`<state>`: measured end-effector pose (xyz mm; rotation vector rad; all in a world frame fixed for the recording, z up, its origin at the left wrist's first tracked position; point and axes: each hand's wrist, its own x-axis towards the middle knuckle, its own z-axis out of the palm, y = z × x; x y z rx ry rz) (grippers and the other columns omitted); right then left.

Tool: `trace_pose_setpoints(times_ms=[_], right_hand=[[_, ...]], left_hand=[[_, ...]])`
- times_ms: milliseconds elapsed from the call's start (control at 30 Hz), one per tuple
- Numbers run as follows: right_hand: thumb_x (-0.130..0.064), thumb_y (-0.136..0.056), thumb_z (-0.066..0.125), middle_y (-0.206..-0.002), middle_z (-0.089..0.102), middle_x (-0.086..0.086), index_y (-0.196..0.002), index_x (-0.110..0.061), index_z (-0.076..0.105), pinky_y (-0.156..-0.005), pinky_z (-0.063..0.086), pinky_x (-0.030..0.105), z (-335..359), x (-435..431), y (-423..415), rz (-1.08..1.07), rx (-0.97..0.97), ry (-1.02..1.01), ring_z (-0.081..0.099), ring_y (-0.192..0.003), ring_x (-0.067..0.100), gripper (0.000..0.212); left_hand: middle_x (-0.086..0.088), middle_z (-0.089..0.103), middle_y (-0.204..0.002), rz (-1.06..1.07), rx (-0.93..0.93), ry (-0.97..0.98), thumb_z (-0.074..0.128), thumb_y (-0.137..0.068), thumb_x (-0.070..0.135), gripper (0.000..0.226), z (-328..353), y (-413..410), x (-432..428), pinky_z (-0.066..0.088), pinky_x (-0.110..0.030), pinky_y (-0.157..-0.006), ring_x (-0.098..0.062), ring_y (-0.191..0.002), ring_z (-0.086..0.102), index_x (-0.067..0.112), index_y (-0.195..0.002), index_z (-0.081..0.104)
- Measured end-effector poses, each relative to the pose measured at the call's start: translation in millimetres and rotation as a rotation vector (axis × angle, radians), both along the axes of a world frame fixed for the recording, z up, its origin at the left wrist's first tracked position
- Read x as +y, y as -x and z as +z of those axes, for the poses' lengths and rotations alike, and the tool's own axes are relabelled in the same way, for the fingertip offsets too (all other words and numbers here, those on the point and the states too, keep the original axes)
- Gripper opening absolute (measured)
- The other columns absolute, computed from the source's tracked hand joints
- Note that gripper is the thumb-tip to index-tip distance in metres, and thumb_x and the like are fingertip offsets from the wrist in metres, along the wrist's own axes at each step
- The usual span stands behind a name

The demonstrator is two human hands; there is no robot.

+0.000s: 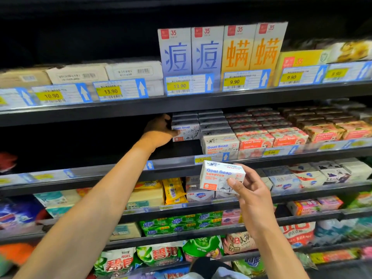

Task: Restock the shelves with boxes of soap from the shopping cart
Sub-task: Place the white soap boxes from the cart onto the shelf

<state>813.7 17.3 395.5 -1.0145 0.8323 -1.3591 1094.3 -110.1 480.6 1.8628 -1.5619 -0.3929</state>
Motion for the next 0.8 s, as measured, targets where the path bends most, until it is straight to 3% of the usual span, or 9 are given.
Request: trace_pose_setpoints(times_ms=[67, 167, 300, 433, 567, 633, 700, 800], right_hand=[[-0.025, -0.074, 0.081, -0.116, 0.076, 0.006, -0.124, -0.02, 0.067, -0.092, 0.056, 0.032, 5.5, 0.2, -3.0, -0.003, 0.016, 0.02, 0.071, -0.113, 0.022, 0.052], [-0.021, -0.078, 0.079, -0.115, 0.077, 0.004, -0.123, -0.021, 0.068, -0.093, 0.055, 0.035, 12.1, -1.6, -5.7, -0.011, 0.076, 0.067, 0.071, -0.112, 0.02, 0.047], [-0.014, -0.077, 0.078, -0.11, 0.078, 0.002, -0.119, -0.019, 0.07, -0.082, 0.059, 0.025, 21.6, -3.5, -14.1, -0.015, 0.079, 0.146, 0.073, -0.105, 0.014, 0.044], [-0.009, -0.076, 0.077, -0.107, 0.079, 0.002, -0.119, -0.015, 0.069, -0.078, 0.058, 0.021, 24.9, -2.4, -24.8, -0.02, 0.055, 0.196, 0.074, -0.1, 0.012, 0.044], [-0.017, -0.084, 0.073, -0.115, 0.076, -0.006, -0.127, -0.021, 0.064, -0.084, 0.056, 0.019, 27.8, -2.6, -32.3, 0.026, 0.111, 0.262, 0.071, -0.109, 0.008, 0.045], [-0.025, -0.093, 0.067, -0.122, 0.072, -0.01, -0.133, -0.024, 0.061, -0.092, 0.053, 0.019, 21.2, -4.7, -31.8, -0.003, 0.241, 0.344, 0.066, -0.117, 0.005, 0.041], [-0.032, -0.103, 0.061, -0.13, 0.065, -0.013, -0.136, -0.023, 0.06, -0.102, 0.048, 0.022, 4.9, -13.1, -27.2, -0.119, 0.502, 0.463, 0.059, -0.125, 0.006, 0.035], [-0.032, -0.101, 0.058, -0.133, 0.057, -0.005, -0.137, -0.018, 0.061, -0.109, 0.043, 0.031, -23.4, -29.9, -20.9, -0.237, 0.873, 0.692, 0.051, -0.13, 0.011, 0.039]], left_hand=[[0.001, 0.064, -0.129, -0.032, -0.013, 0.108, 0.076, -0.088, 0.023, 0.041, 6.2, 11.0, 25.8, 0.049, -0.031, -0.1, -0.019, -0.118, 0.06, 0.023, -0.126, 0.06], [0.012, 0.069, -0.115, -0.219, 0.209, 0.197, 0.07, -0.093, 0.02, 0.021, 18.0, 34.9, 77.5, 0.051, -0.021, -0.093, -0.005, -0.109, 0.064, 0.028, -0.111, 0.068], [0.013, 0.068, -0.115, -0.525, 0.338, 0.068, 0.076, -0.089, 0.025, 0.031, 15.6, 54.2, 134.3, 0.056, -0.025, -0.088, -0.007, -0.107, 0.066, 0.029, -0.118, 0.066], [0.019, 0.071, -0.11, -0.48, 0.263, 0.052, 0.085, -0.08, 0.027, 0.042, 5.2, 55.5, 147.6, 0.057, -0.027, -0.084, -0.006, -0.103, 0.067, 0.036, -0.116, 0.065], [0.016, 0.075, -0.105, -0.402, 0.331, 0.058, 0.086, -0.077, 0.02, 0.039, 8.6, 44.3, 145.3, 0.06, -0.028, -0.083, -0.003, -0.098, 0.07, 0.027, -0.112, 0.07], [0.01, 0.076, -0.104, -0.361, 0.404, 0.084, 0.086, -0.077, 0.015, 0.039, 10.0, 35.7, 140.2, 0.06, -0.029, -0.084, -0.007, -0.098, 0.071, 0.024, -0.112, 0.071], [0.007, 0.077, -0.104, -0.301, 0.454, 0.154, 0.085, -0.077, 0.008, 0.04, 11.3, 26.6, 130.2, 0.059, -0.026, -0.085, -0.008, -0.099, 0.072, 0.022, -0.112, 0.072], [0.007, 0.077, -0.102, -0.207, 0.488, 0.209, 0.083, -0.077, 0.001, 0.041, 14.5, 10.6, 108.3, 0.056, -0.02, -0.083, -0.004, -0.098, 0.071, 0.024, -0.11, 0.071]])
